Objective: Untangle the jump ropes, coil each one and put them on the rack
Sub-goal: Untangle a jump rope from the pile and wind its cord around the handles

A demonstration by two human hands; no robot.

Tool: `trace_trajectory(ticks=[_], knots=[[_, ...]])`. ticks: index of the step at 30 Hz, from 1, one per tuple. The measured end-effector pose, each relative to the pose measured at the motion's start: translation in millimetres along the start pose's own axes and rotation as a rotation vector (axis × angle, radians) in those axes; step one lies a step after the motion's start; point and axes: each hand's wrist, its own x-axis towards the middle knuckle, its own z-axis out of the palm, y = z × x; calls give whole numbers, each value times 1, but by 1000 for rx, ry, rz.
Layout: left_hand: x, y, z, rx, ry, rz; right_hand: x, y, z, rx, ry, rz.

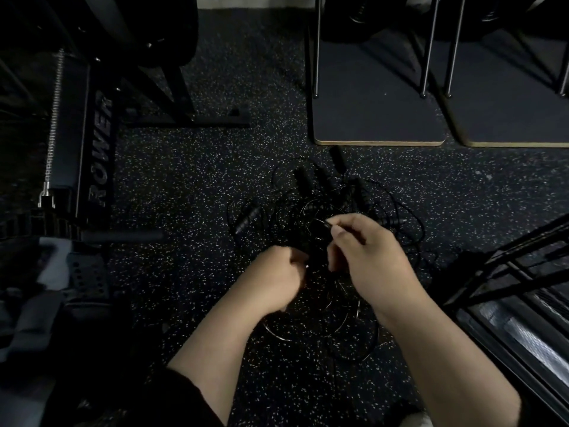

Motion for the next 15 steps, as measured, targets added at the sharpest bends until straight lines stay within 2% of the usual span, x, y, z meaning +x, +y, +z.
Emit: trace_trajectory(ticks=[2,4,6,9,11,12,14,15], knots=[[3,-1,-6,-450,56,-188,1,1,-4,20,-72,-9],[3,-2,-10,-759,41,-312,-1,1,-4,-22,-168,-18],[5,-1,-11,-958,74,-337,-3,1,-2,-93,-223,-17],[11,-2,-19,-1290,142,-286,-2,4,-2,-181,-205,30],[12,-5,-25,-1350,159,-258,0,7,-5,-243,-225,63],[11,-6,-27,-1293,167,-238,1,9,-5,-272,-263,82],[8,-8,-27,-1048,146,-161,1,14,-3,-301,-295,115],[6,-7,-27,-894,101,-91,1,14,-1,-289,-258,128]])
